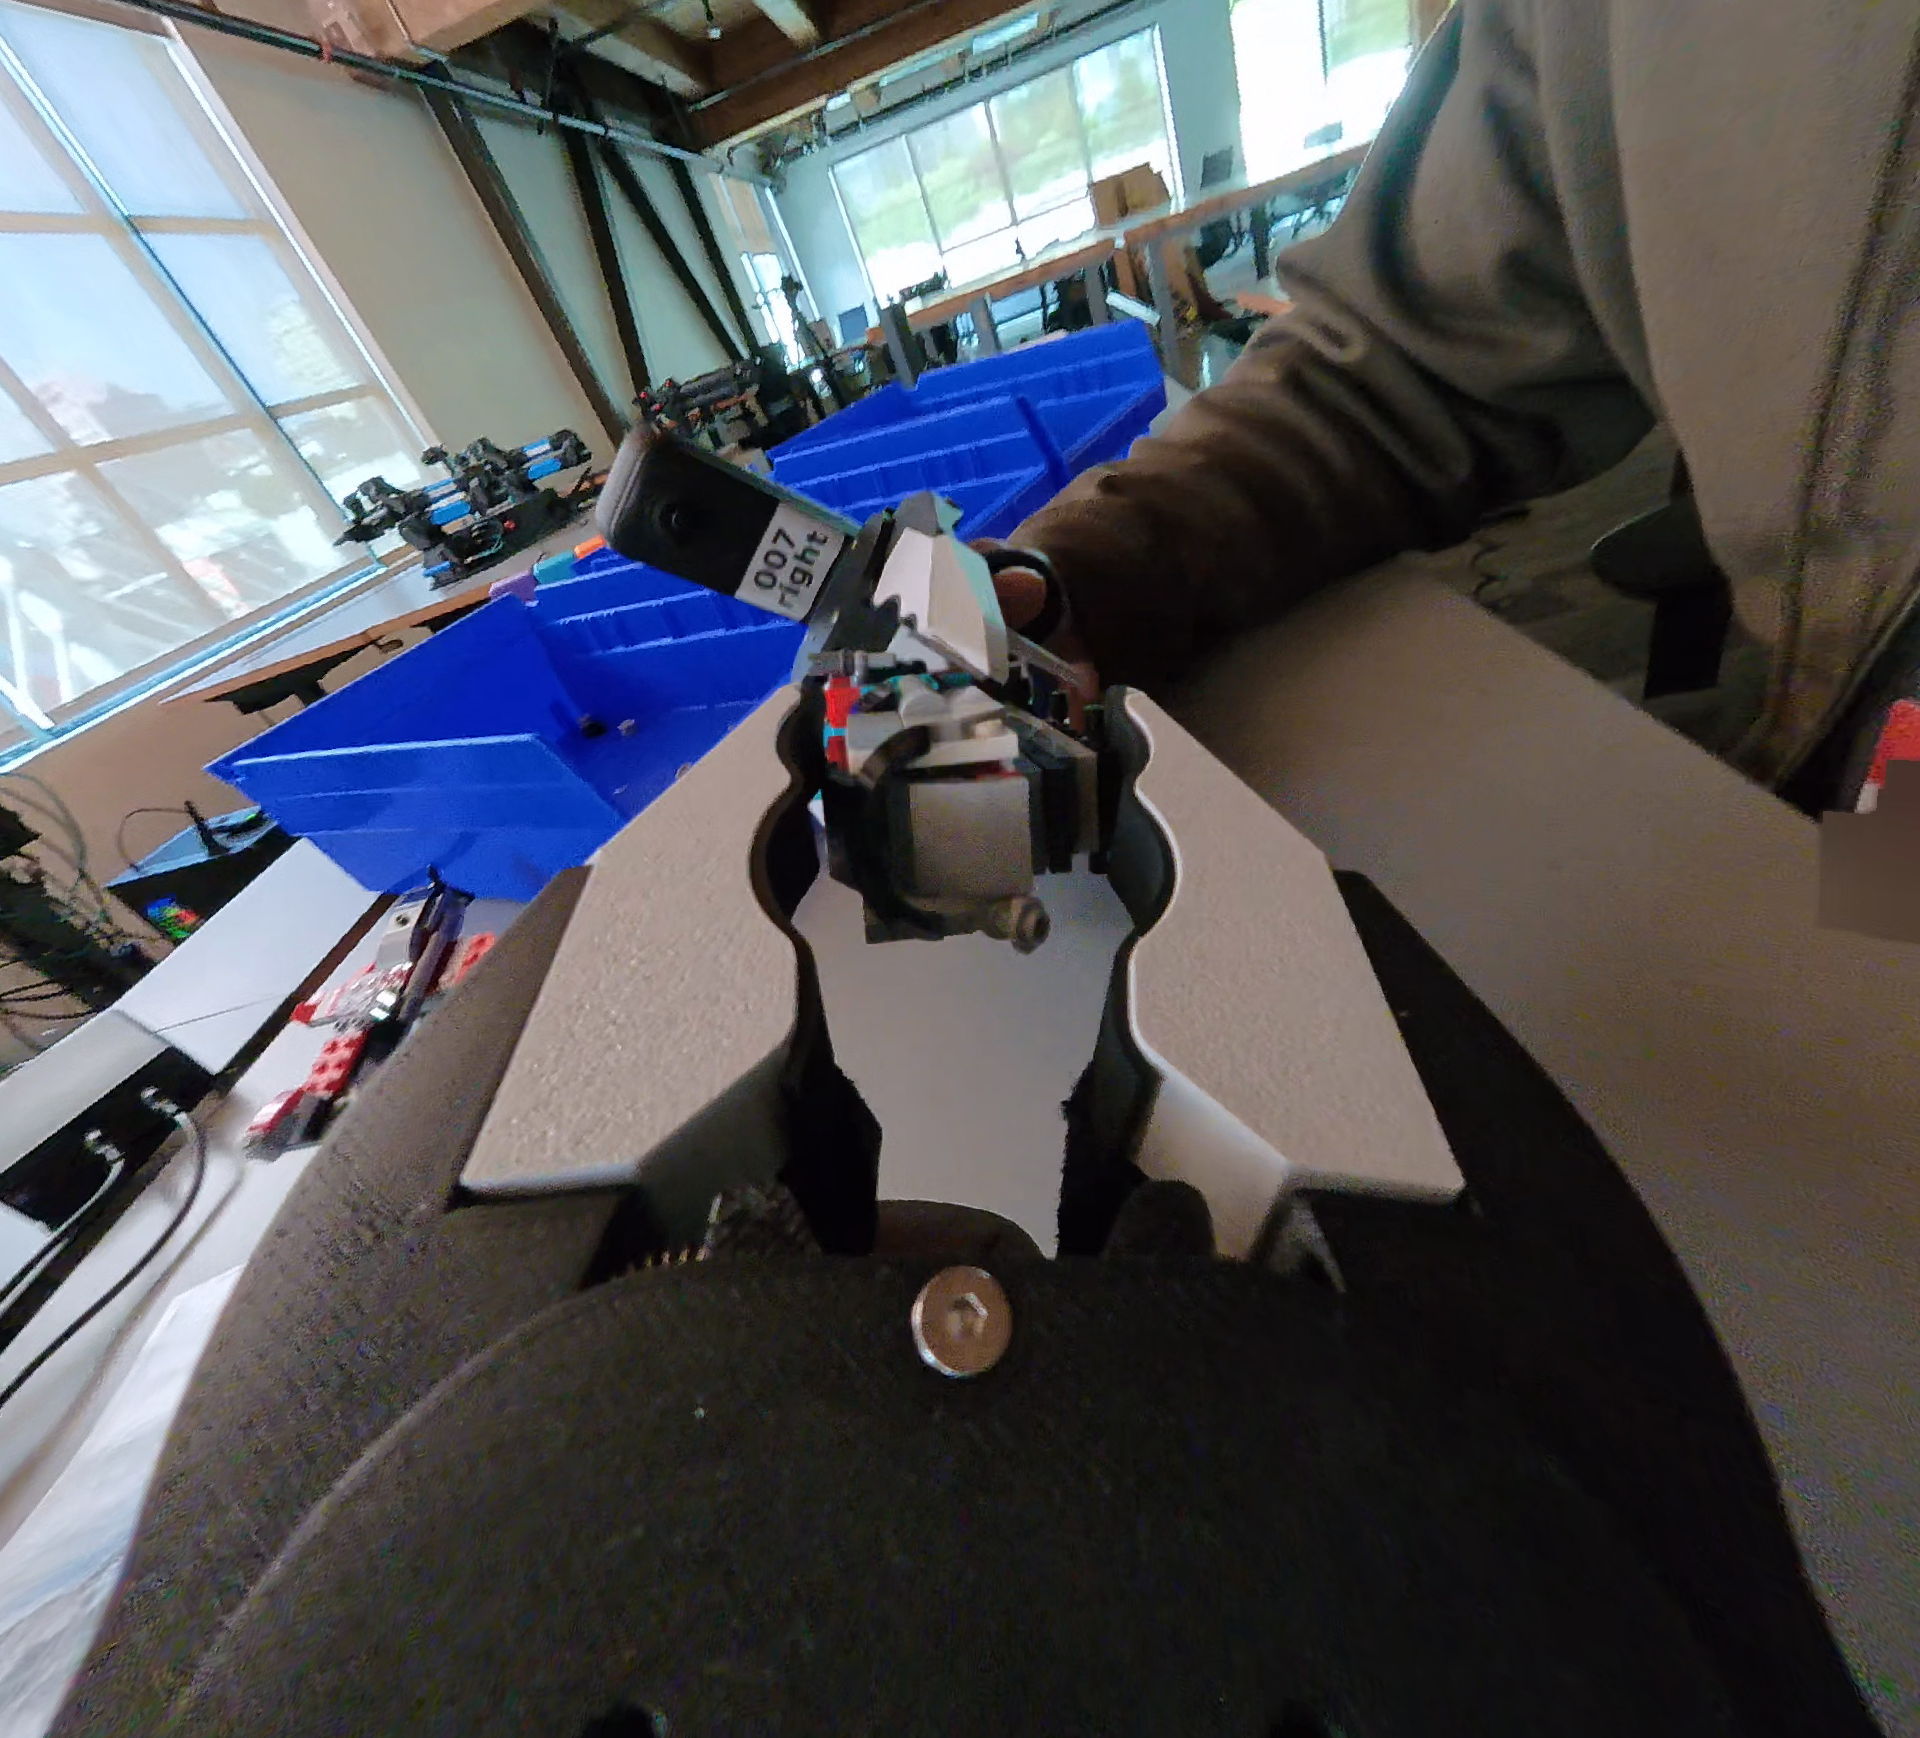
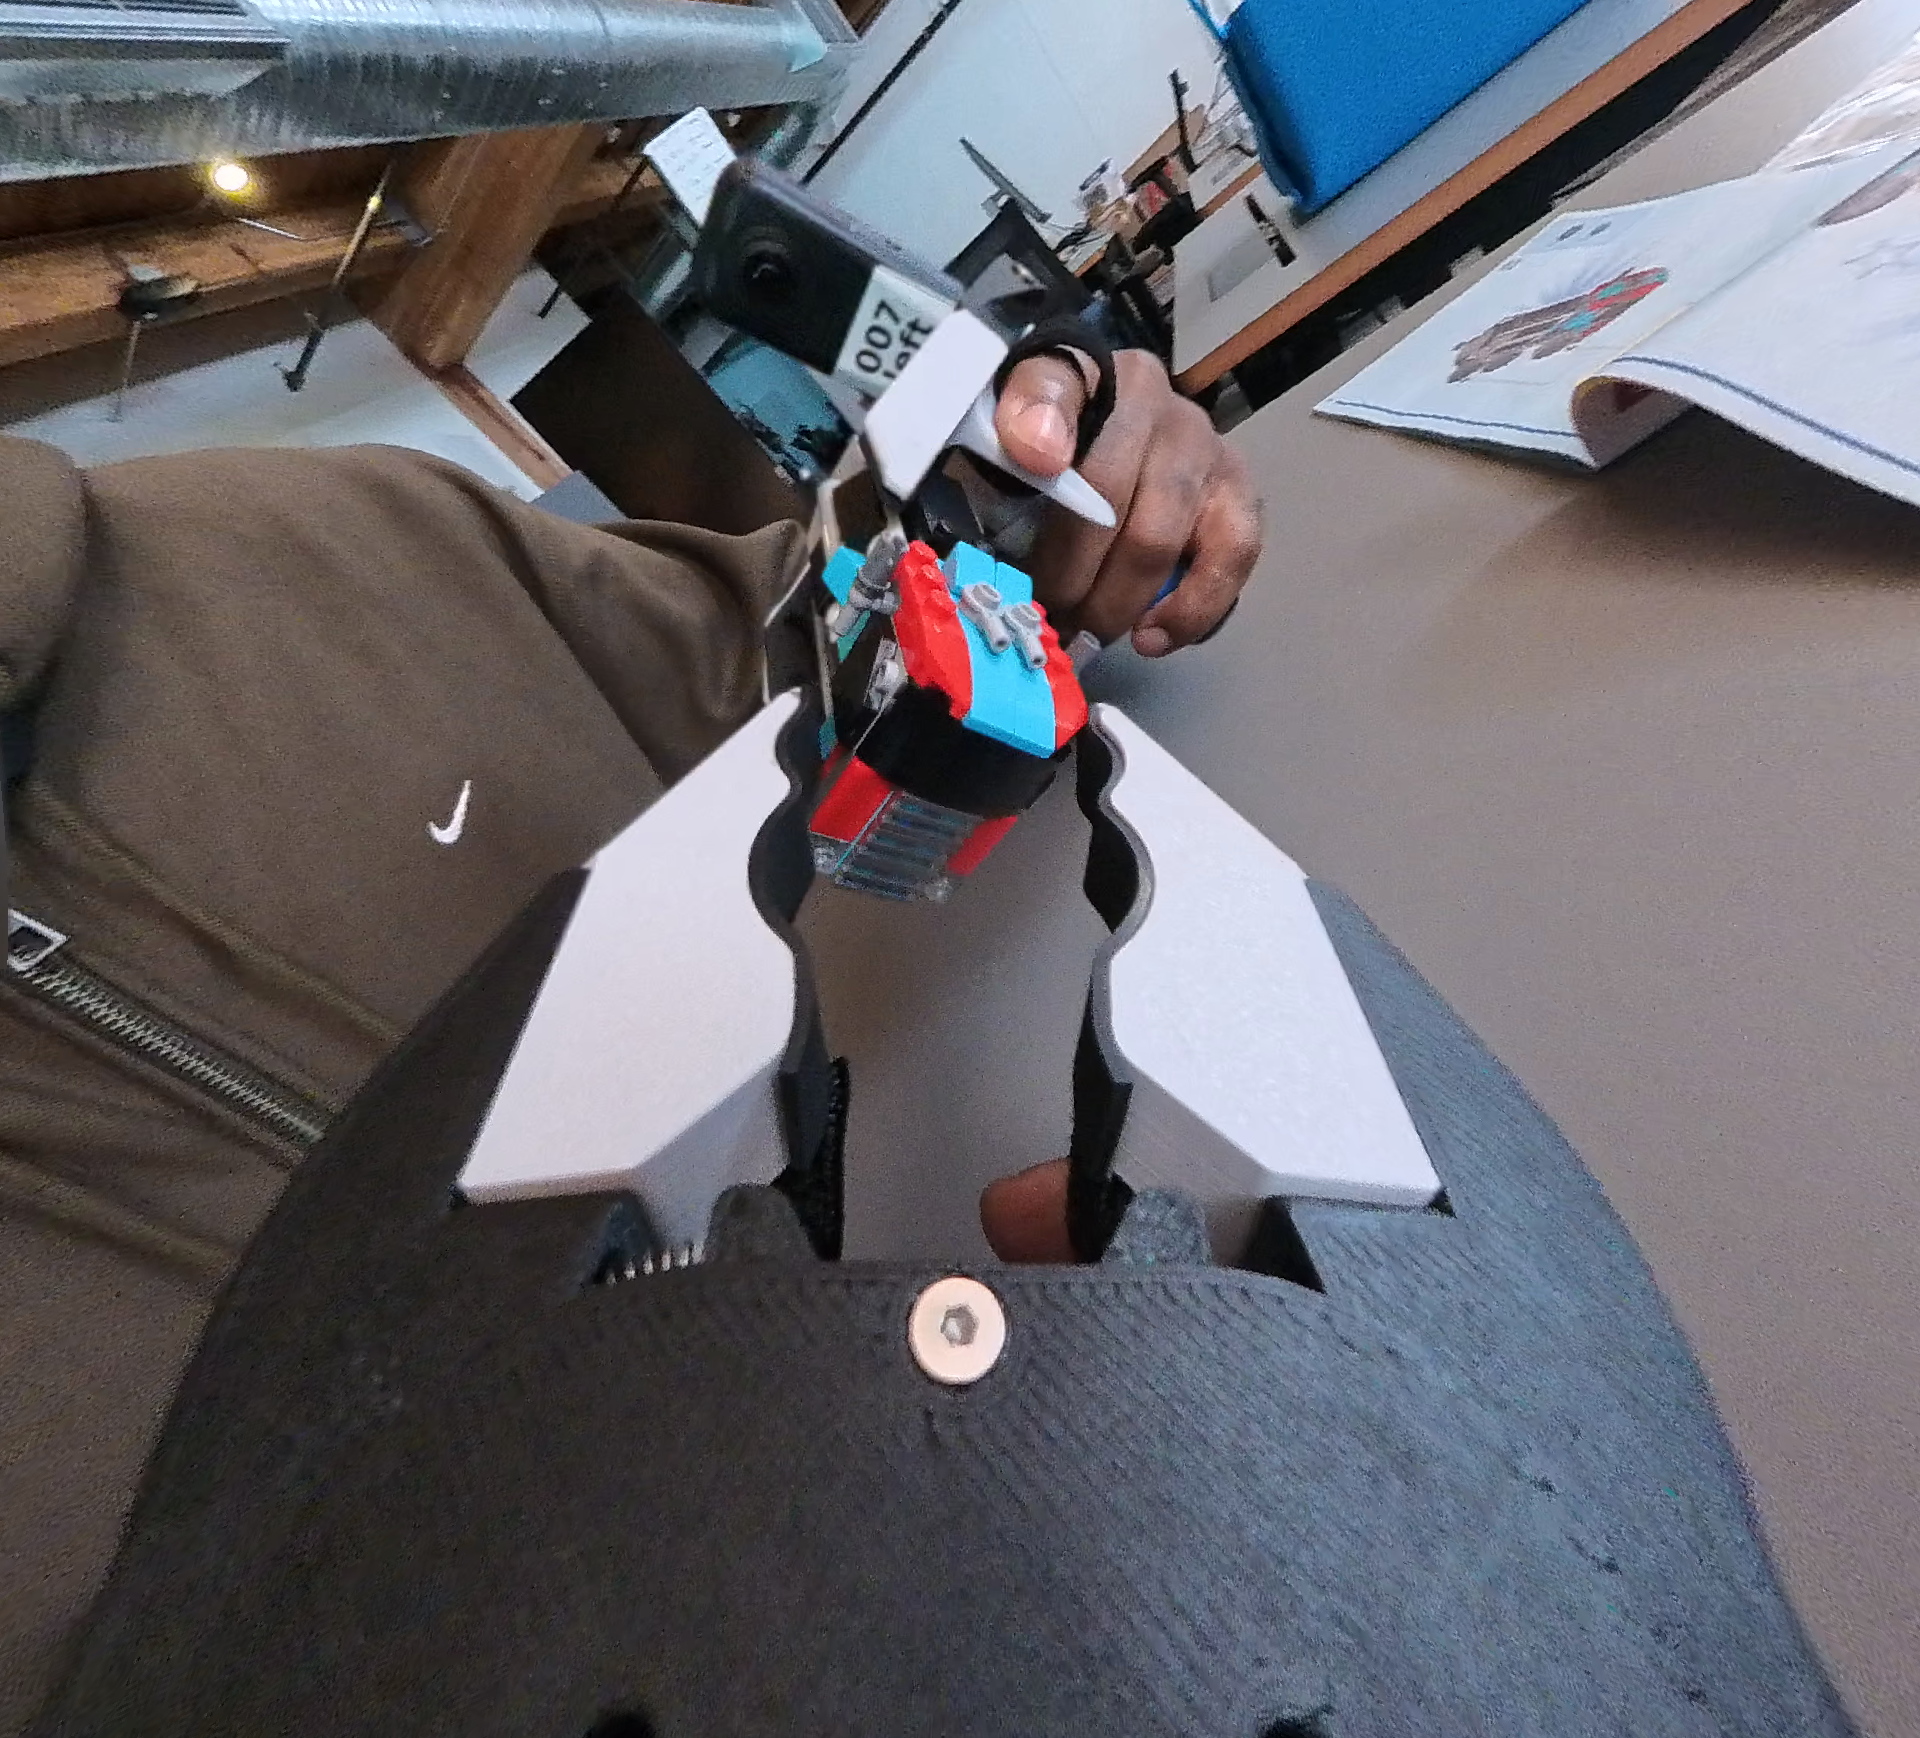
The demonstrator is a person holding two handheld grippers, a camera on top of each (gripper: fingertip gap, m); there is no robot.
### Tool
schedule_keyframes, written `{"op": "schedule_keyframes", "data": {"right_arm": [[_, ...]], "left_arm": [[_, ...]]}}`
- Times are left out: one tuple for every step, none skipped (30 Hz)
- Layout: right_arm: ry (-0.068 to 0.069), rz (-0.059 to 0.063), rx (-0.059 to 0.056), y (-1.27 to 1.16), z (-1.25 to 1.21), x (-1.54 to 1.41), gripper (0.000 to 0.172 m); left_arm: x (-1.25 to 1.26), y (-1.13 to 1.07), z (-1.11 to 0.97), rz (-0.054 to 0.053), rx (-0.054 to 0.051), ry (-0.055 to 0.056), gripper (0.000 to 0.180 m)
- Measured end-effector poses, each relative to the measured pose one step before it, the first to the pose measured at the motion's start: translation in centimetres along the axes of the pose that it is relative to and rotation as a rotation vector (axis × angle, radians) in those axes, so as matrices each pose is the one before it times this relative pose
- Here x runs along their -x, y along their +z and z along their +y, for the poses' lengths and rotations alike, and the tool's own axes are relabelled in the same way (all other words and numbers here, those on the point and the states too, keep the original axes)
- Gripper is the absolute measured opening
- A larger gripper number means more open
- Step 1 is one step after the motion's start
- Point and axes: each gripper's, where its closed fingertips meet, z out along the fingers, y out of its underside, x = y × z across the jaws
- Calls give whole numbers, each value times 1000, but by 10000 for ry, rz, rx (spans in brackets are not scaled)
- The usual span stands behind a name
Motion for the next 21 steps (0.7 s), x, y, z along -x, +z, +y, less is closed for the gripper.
{"op": "schedule_keyframes", "data": {"right_arm": [[-114, 192, -18, -63, -63, -245, 49], [-149, 209, -4, -84, -47, -249, 49], [-195, 218, -12, -104, -78, -249, 48], [-229, 233, 11, -117, -41, -269, 48], [-245, 233, 76, -105, 62, -293, 48], [-273, 236, 97, -92, 106, -269, 48], [-271, 240, 95, -76, 90, -263, 48], [-266, 222, 93, -99, 83, -233, 48], [-250, 208, 97, -100, 90, -233, 48], [-253, 222, 112, -105, 107, -248, 44], [-263, 182, 160, -91, 161, -175, 44], [-276, 145, 170, -58, 176, -102, 44], [-253, 127, 163, -51, 189, -63, 44], [-196, 119, 176, -24, 216, -88, 44], [-115, 109, 174, -16, 234, -121, 44], [-74, 134, 187, -7, 264, -196, 44], [-108, 160, 178, -22, 243, -219, 44], [-142, 112, 84, -60, 102, -127, 44], [-140, 65, 30, -62, 36, -69, 44], [-130, 48, 18, -64, 17, -47, 44], [-145, 44, 1, -44, -12, -21, 44]], "left_arm": [[44, -56, 408, -75, 255, 214, 55], [47, -36, 468, -77, 284, 226, 55], [32, -2, 509, -85, 292, 238, 55], [30, 38, 495, -99, 279, 230, 55], [-18, 49, 385, -50, 209, 175, 55], [-24, 68, 349, -35, 193, 120, 55], [-38, 81, 326, -31, 166, 122, 55], [-84, 75, 338, 5, 160, 95, 55], [-60, 65, 344, -2, 156, 107, 55], [99, 45, 337, -104, 160, 73, 47], [27, 27, 369, -40, 177, 104, 47], [-3, 5, 370, -4, 175, 99, 47], [57, -21, 318, -24, 141, 38, 47], [95, -14, 264, -31, 111, -1, 47], [136, -19, 180, -48, 80, -34, 47], [126, 8, 170, -23, 92, -100, 47], [-15, 42, 243, 91, 143, -197, 48], [-274, 95, 356, 285, 206, -335, 48], [-383, 153, 450, 368, 221, -466, 49], [-325, 209, 507, 351, 253, -552, 51], [-17, 228, 469, 153, 282, -408, 52]]}}
